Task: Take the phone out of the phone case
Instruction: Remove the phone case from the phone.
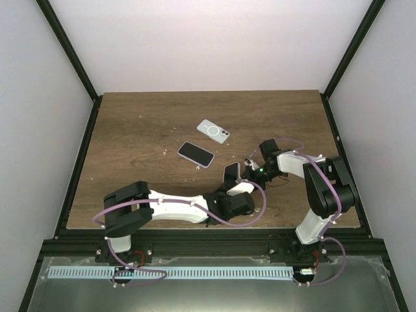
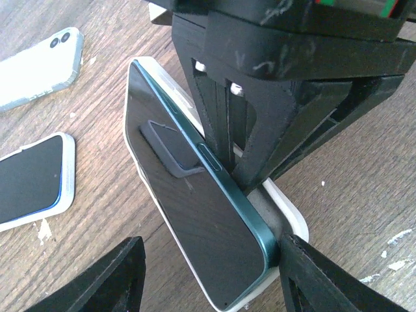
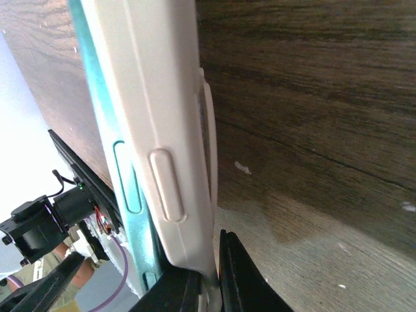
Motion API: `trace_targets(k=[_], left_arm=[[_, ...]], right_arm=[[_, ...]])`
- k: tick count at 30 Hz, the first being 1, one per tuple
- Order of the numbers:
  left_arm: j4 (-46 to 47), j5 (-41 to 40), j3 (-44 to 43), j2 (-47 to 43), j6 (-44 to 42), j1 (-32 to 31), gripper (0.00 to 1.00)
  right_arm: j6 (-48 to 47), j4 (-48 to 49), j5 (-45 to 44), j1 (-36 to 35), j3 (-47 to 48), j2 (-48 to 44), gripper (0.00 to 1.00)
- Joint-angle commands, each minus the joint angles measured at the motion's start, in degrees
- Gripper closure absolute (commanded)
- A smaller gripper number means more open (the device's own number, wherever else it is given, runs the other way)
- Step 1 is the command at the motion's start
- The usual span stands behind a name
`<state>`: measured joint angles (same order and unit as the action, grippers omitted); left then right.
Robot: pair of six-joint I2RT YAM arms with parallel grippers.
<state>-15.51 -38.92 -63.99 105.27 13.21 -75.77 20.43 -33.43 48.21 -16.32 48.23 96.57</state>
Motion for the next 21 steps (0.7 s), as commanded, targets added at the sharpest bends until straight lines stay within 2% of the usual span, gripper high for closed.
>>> trace_targets(k=[1, 6, 12, 18, 21], left_arm=[[1.5, -2.11, 0.65, 0.98, -0.28, 1.33, 0.43], [1.94, -3.72, 0.06, 2.92, -1.89, 1.5, 0.42], [1.06, -10.57, -0.92, 4.97, -4.51, 0.38, 0.43], [-0.28, -17.28, -0.57, 6.41, -6.23, -0.17, 0.5], [0.07, -17.69, 0.29, 6.18, -6.07, 0.08, 0.52]], right_arm=[[-0.38, 0.37, 3.41, -0.41, 0.47, -1.54, 0.99], [-0.37, 0.7, 5.29, -0.42, 0.04, -1.48, 0.99], [-0.64, 0.45, 6.46, -0.45, -0.11, -1.31, 0.99], [-1.07, 0.22, 8.45, -0.44, 0.02, -0.91, 0.99], [-1.24, 0.14, 9.21, -0.46, 0.09, -0.48, 0.99]])
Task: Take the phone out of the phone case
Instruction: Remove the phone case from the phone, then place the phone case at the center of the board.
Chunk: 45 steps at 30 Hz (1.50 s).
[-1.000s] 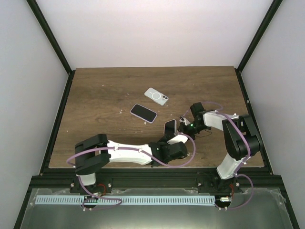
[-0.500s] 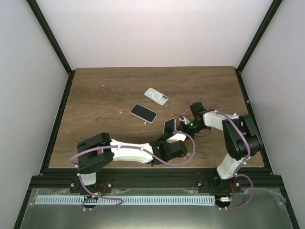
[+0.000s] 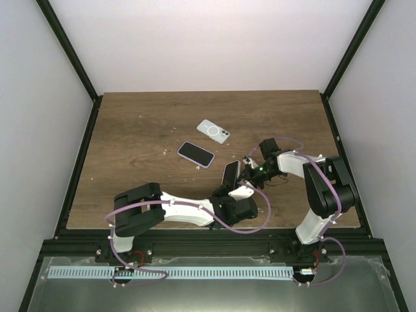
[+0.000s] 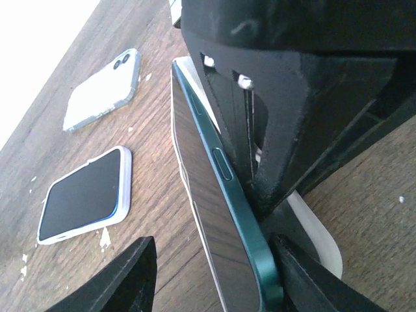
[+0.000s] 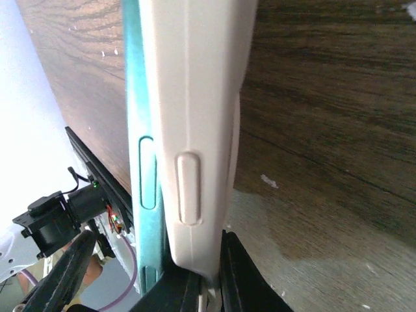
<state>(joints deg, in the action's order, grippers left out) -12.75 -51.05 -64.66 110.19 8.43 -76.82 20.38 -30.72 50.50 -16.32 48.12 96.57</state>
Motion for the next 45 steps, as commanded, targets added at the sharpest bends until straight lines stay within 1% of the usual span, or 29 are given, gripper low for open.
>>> trace_targets(k=[1, 6, 9, 10, 12, 13, 14, 17, 19, 23, 25, 26, 27, 30, 33, 40, 45], left_arm=[[-2.66, -5.56, 1.1, 1.26, -1.18, 1.28, 0.54], [-1.75, -5.62, 1.68, 1.34, -1.58, 1.69, 0.61], [0.07, -5.01, 2.54, 1.28, -2.25, 2.15, 0.61], [0.89, -4.9, 2.94, 1.26, -2.31, 2.33, 0.59], [2.09, -4.63, 3.5, 1.25, -2.28, 2.82, 0.52], [2.22, -4.55, 3.55, 1.4, -2.38, 3.19, 0.51], [2.26, -4.14, 3.55, 1.61, -2.67, 3.36, 0.54], [3.03, -3.63, 3.85, 1.87, -3.89, 3.82, 0.66], [3.68, -3.49, 4.14, 1.51, -4.5, 3.78, 0.73], [4.31, -3.14, 5.1, -0.54, -4.19, 3.87, 0.84], [4.43, -2.97, 5.59, -1.77, -3.72, 3.95, 0.92], [4.66, -2.85, 6.0, -2.53, -3.49, 4.02, 0.99], [4.79, -2.61, 6.45, -3.28, -3.16, 4.12, 1.0], [4.15, -2.05, 6.97, -5.48, -1.85, 4.23, 1.0], [2.45, -1.26, 7.13, -8.06, 0.5, 4.13, 1.0], [3.23, 3.73, 10.35, -15.14, 5.88, 4.58, 1.0], [3.28, 5.35, 11.8, -18.77, 8.58, 4.66, 1.0]], right_arm=[[-1.16, -2.53, 7.08, -0.43, 0.22, -0.39, 0.99], [-1.21, -2.68, 8.31, -0.41, 0.31, -0.26, 0.99], [-1.31, -2.66, 8.71, -0.45, 0.22, -0.22, 0.99], [-1.25, -2.65, 8.89, -0.42, 0.2, -0.24, 0.99], [-1.39, -2.66, 9.63, -0.45, 0.2, -0.48, 0.99], [-1.39, -2.75, 9.88, -0.42, 0.15, -0.57, 0.99], [-1.41, -2.76, 10.07, -0.42, 0.14, -0.6, 0.99], [-1.71, -2.78, 9.76, -0.45, 0.09, -0.52, 0.99], [-1.79, -2.96, 9.71, -0.45, 0.13, -0.43, 0.99], [-1.86, -2.93, 9.6, -0.4, 0.39, -0.08, 0.99], [-1.79, -2.73, 9.21, -0.4, 0.53, -0.12, 0.99], [-1.82, -2.59, 8.73, -0.41, 0.6, -0.26, 0.99], [-1.92, -2.46, 8.18, -0.43, 0.77, -0.51, 0.99], [-2.7, -2.49, 5.81, -0.44, 1.28, -1.13, 0.99], [-3.75, -2.54, 0.64, -0.42, 2.07, -2.29, 0.99], [-4.45, -3.1, -7.83, -0.4, 2.64, -3.82, 0.99], [-4.12, -2.97, -13.82, -0.35, 3.24, -5.39, 0.99]])
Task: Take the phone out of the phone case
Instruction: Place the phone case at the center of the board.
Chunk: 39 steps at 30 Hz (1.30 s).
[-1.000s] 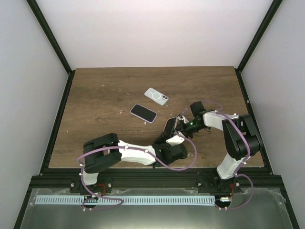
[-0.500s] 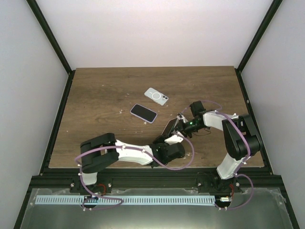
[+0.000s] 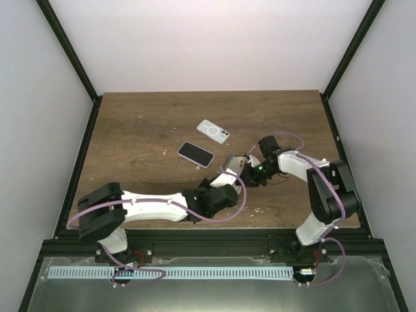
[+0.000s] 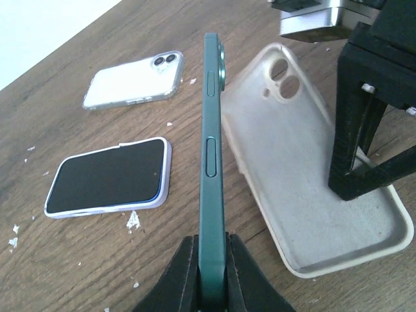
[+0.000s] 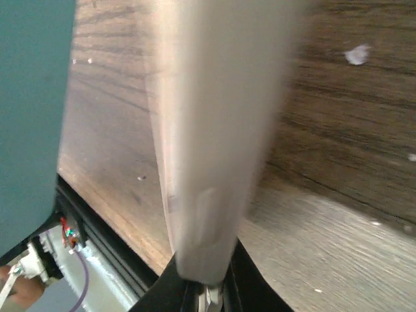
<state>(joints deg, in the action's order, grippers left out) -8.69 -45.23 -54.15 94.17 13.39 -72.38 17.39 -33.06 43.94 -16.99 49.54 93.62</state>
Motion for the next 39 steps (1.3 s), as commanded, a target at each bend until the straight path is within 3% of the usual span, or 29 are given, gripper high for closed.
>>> trace_targets(k=[1, 6, 12, 16, 20, 29, 39], left_arm=[[-0.8, -0.25, 1.53, -3.68, 3.89, 0.22, 1.0], [-1.1, 0.42, 3.09, -6.98, 5.57, 0.09, 1.0], [-1.16, -2.02, 5.92, -11.62, 4.91, -2.9, 1.0], [-2.79, -3.84, 7.16, -13.17, 6.06, -4.95, 1.0], [-2.29, -4.67, 9.91, -14.78, 6.91, -6.17, 1.0], [-1.85, -6.13, 12.07, -15.1, 7.07, -8.1, 1.0], [-3.05, -6.66, 12.78, -16.22, 8.64, -9.67, 1.0]], right_arm=[[-1.24, -0.63, -7.28, 0.33, 2.02, -2.6, 0.99], [-5.29, -1.13, -6.72, 2.9, 5.37, -3.46, 0.99], [-35.56, -11.98, -9.13, 5.34, 17.86, 2.66, 0.99], [-42.65, -16.05, -5.77, 15.5, 21.21, 2.97, 0.99], [-52.53, -26.23, -9.22, 21.42, 28.68, 8.28, 0.99], [-58.86, -40.03, -16.58, 29.76, 45.38, 20.15, 0.98], [-55.01, -42.98, -18.29, 30.95, 49.49, 31.12, 0.89]])
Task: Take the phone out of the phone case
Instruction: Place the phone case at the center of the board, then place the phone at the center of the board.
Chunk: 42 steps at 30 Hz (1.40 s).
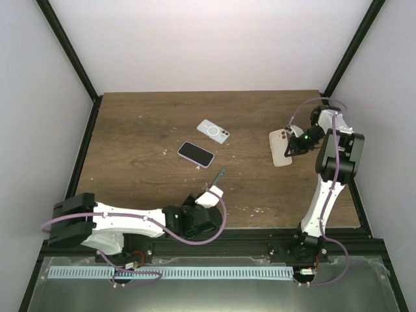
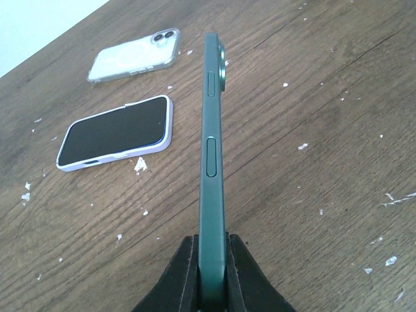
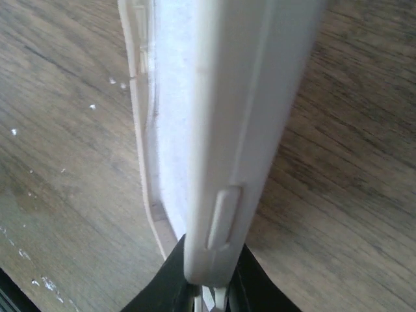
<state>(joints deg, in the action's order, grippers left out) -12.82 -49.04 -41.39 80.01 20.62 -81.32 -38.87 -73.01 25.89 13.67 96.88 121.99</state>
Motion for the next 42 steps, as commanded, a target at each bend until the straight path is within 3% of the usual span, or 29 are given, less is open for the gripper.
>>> trace_targets(k=[1, 6, 12, 16, 21, 29, 32, 39, 42], left_arm=[[1.05, -2.9, 0.28, -2.27, 1.58, -0.84, 1.0], [0.58, -2.73, 0.78, -2.51, 3.25, -1.27, 1.0], [0.84, -2.98, 0.42, -1.73, 2.83, -1.56, 1.0], [5.4, -4.3, -0.1, 0.25, -3.93, -1.0, 1.0], [6.44, -0.54, -5.52, 5.24, -13.03, 3.83, 1.0], [7.95, 7.62, -18.3, 16.62, -24.35, 13.68, 1.0], [6.69, 7.11, -25.59, 23.2, -27.94, 15.14, 1.0], [1.09, 4.67, -43.48, 39.06, -33.79, 15.58, 1.0], [-2.38, 3.6, -49.82, 43.99, -35.0, 15.73, 1.0]], right_arm=[[1.96, -2.97, -0.02, 0.22, 2.39, 3.45, 0.88], [4.94, -1.79, -0.68, 0.29, 3.55, 6.53, 0.85], [7.12, 0.6, -1.14, 1.0, 4.04, 5.0, 0.62], [7.29, 3.0, -0.61, 1.4, 1.69, 0.32, 0.55], [8.73, 9.86, 1.4, 1.44, -10.09, -11.62, 0.5], [7.54, 15.48, 18.41, -1.35, -34.98, -32.0, 0.53], [9.16, 21.25, 19.57, -1.38, -37.1, -39.3, 0.55], [20.11, 38.41, 23.78, -2.1, -45.84, -59.36, 0.5], [25.63, 44.38, 19.24, -2.0, -49.54, -65.98, 0.39]])
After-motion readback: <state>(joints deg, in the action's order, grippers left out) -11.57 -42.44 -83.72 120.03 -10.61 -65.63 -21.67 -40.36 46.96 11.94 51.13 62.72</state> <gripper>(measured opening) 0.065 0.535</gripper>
